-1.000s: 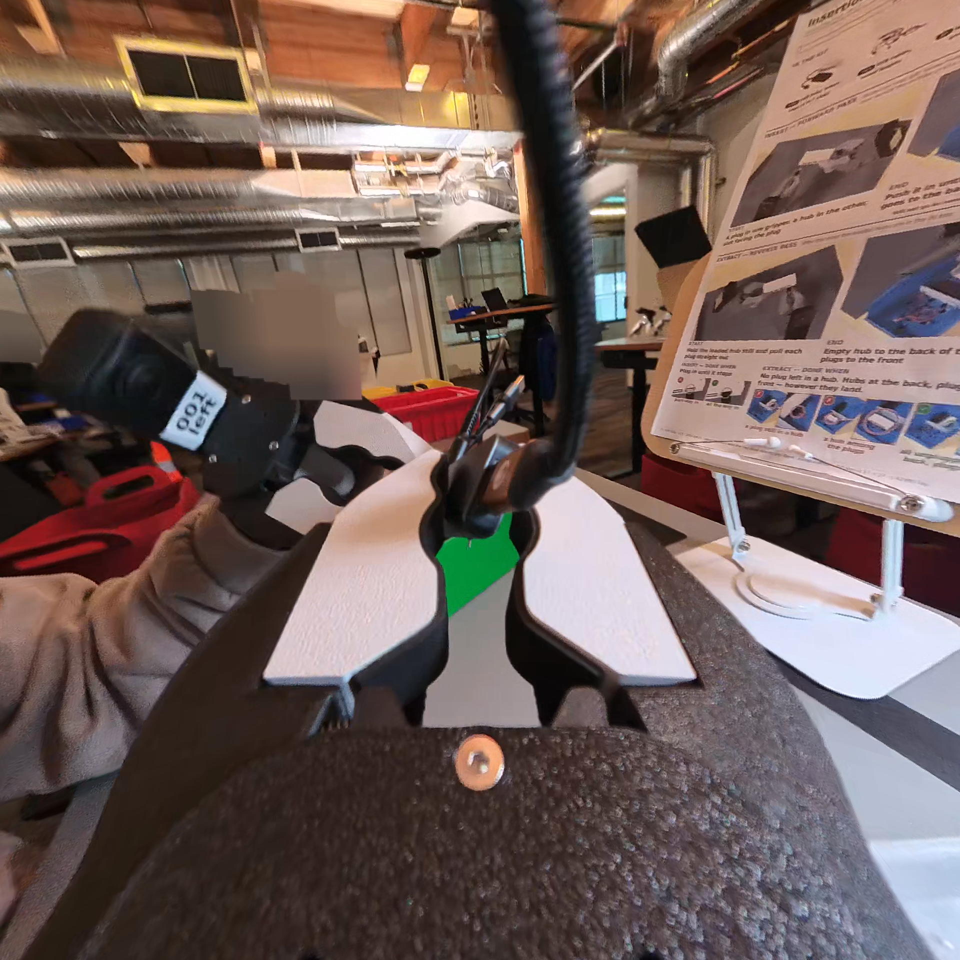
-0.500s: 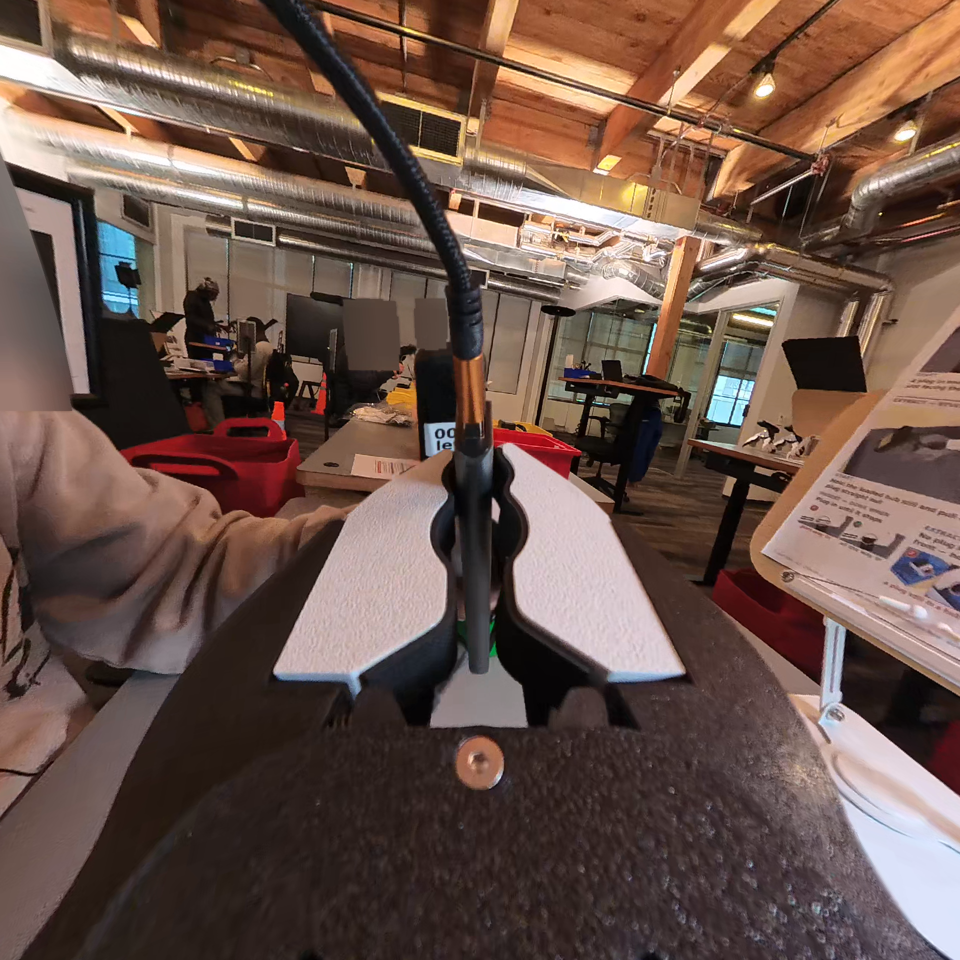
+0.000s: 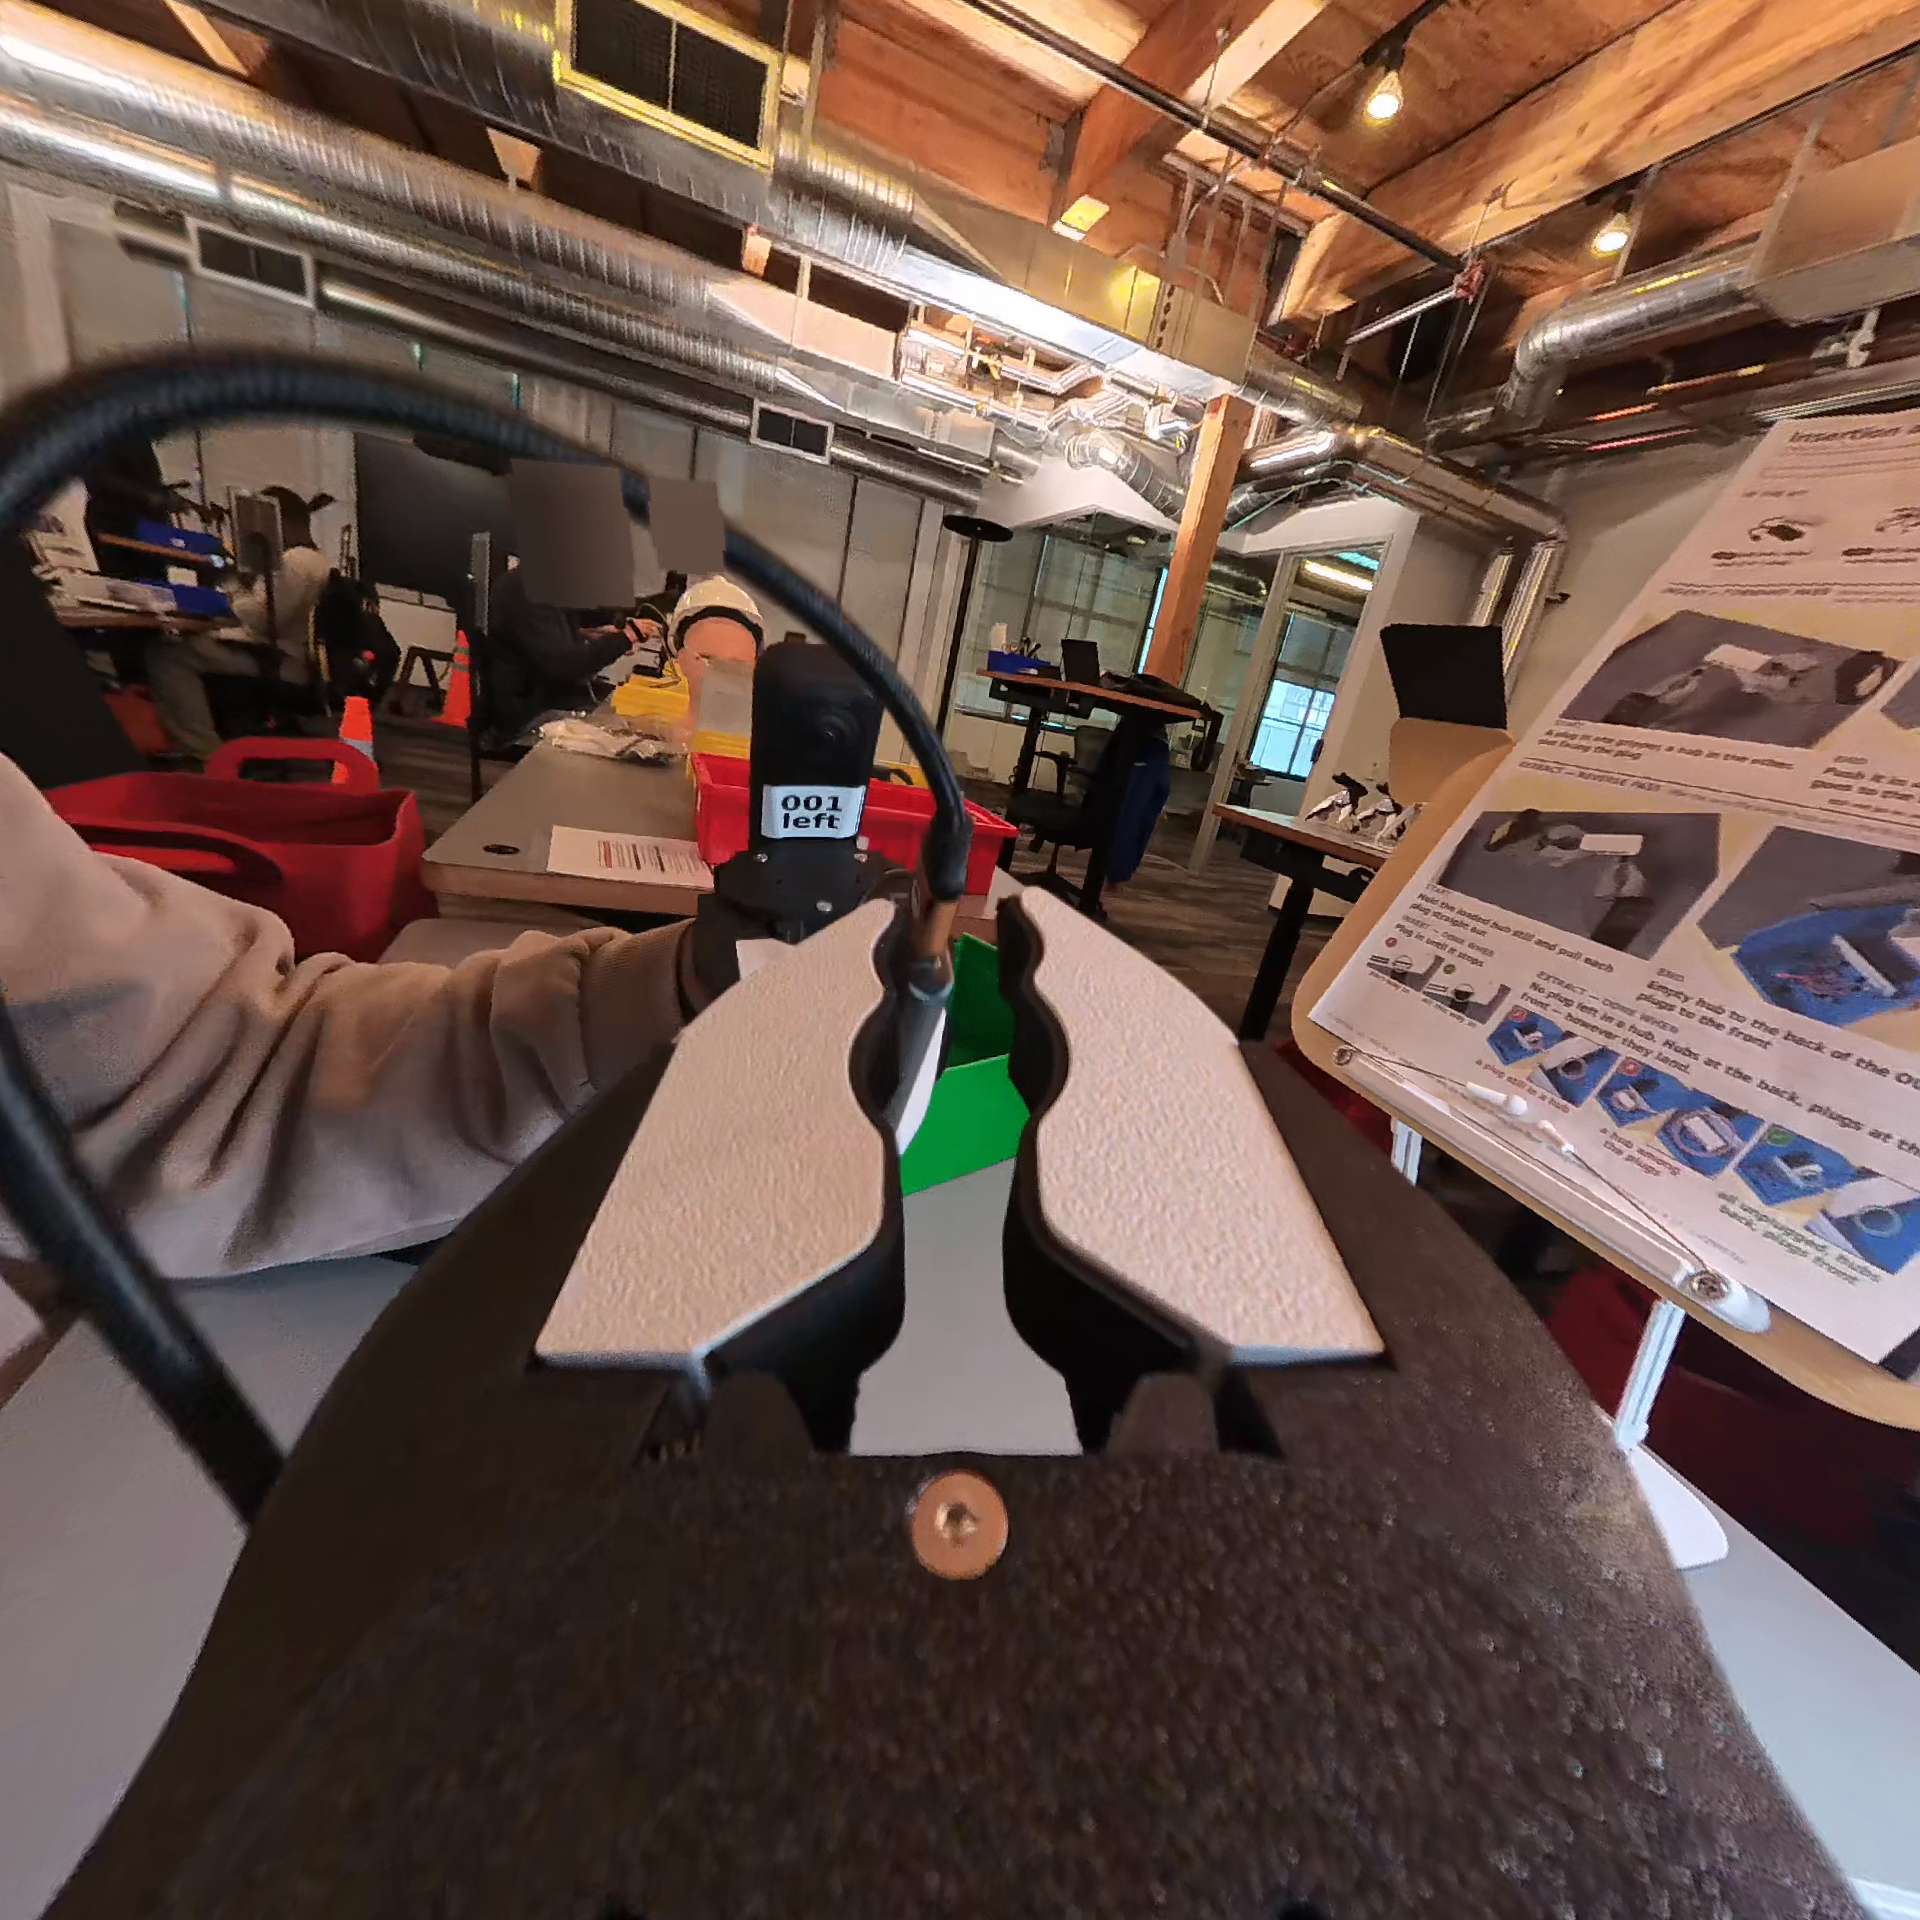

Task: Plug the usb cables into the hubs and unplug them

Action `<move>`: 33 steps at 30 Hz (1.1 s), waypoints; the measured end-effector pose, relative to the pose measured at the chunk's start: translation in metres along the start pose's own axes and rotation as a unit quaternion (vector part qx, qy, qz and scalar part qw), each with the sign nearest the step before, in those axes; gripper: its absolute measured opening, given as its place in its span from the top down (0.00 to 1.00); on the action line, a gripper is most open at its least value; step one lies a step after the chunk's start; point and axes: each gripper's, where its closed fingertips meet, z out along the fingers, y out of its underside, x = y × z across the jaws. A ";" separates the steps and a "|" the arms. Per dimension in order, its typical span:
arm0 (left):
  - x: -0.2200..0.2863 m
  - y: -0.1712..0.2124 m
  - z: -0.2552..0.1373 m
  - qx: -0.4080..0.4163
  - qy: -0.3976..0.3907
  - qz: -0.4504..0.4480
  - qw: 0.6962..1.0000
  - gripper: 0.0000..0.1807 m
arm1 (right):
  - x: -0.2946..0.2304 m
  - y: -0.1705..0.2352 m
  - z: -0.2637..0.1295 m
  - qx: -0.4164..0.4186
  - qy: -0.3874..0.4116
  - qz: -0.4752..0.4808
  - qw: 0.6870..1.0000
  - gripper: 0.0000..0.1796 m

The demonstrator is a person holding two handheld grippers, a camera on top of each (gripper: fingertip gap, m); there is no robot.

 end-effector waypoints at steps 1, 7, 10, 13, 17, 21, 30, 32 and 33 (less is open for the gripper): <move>0.001 0.002 0.002 -0.002 0.005 -0.007 1.000 0.94 | 0.001 0.001 0.001 -0.003 0.001 0.002 1.000 0.90; 0.001 0.008 0.007 -0.011 0.016 -0.040 0.999 0.94 | 0.001 0.007 0.001 -0.032 -0.021 0.005 0.999 0.95; -0.001 0.006 0.002 -0.020 0.009 -0.048 0.999 0.94 | 0.002 0.005 0.002 -0.033 -0.032 0.013 0.999 0.96; -0.012 0.023 -0.012 -0.097 -0.039 -0.030 0.994 0.94 | 0.006 -0.018 -0.001 0.047 -0.044 0.051 0.997 0.96; -0.041 0.039 -0.046 -0.063 -0.072 -0.105 0.990 0.94 | 0.041 -0.080 -0.052 0.096 0.059 0.004 0.994 0.96; -0.064 0.030 -0.069 0.001 -0.120 -0.119 0.986 0.94 | 0.110 -0.043 -0.103 -0.141 0.305 -0.118 0.934 0.96; -0.062 0.040 -0.042 -0.014 -0.106 -0.117 0.987 0.94 | 0.209 0.106 -0.234 -0.559 0.529 -0.183 0.612 0.96; -0.060 0.040 -0.040 -0.017 -0.102 -0.111 0.988 0.94 | 0.210 0.114 -0.236 -0.576 0.528 -0.184 0.596 0.96; -0.061 0.039 -0.040 -0.016 -0.102 -0.111 0.988 0.94 | 0.211 0.114 -0.236 -0.570 0.535 -0.181 0.598 0.96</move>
